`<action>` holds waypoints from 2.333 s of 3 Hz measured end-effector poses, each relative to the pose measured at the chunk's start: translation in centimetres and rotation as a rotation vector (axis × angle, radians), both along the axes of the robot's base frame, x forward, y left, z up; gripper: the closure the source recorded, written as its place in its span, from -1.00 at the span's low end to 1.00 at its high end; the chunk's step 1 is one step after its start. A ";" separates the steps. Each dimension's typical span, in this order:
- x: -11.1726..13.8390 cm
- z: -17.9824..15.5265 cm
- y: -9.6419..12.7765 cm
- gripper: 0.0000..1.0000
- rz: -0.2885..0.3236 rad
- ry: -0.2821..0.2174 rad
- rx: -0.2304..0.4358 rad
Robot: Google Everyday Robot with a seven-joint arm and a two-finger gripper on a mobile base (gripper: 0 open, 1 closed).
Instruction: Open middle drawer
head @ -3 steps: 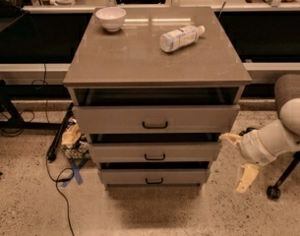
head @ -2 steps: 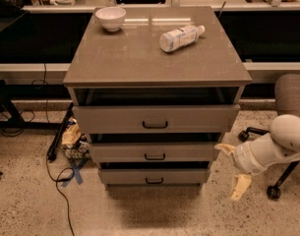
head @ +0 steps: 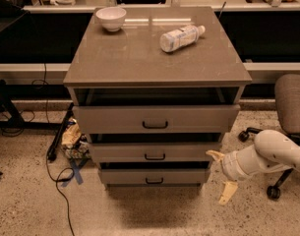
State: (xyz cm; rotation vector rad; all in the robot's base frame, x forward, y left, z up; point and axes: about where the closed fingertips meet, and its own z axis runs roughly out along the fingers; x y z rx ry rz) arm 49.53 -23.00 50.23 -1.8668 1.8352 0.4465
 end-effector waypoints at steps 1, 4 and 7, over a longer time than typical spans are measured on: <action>0.1 -0.7 0.2 -1.00 0.006 -0.004 0.003; 5.0 -5.4 1.1 -1.00 0.144 -0.250 0.032; 12.7 -7.2 4.5 -1.00 0.152 -0.417 -0.060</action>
Offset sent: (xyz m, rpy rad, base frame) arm 0.0537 0.0031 -0.0532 -0.0108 -0.3118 0.1412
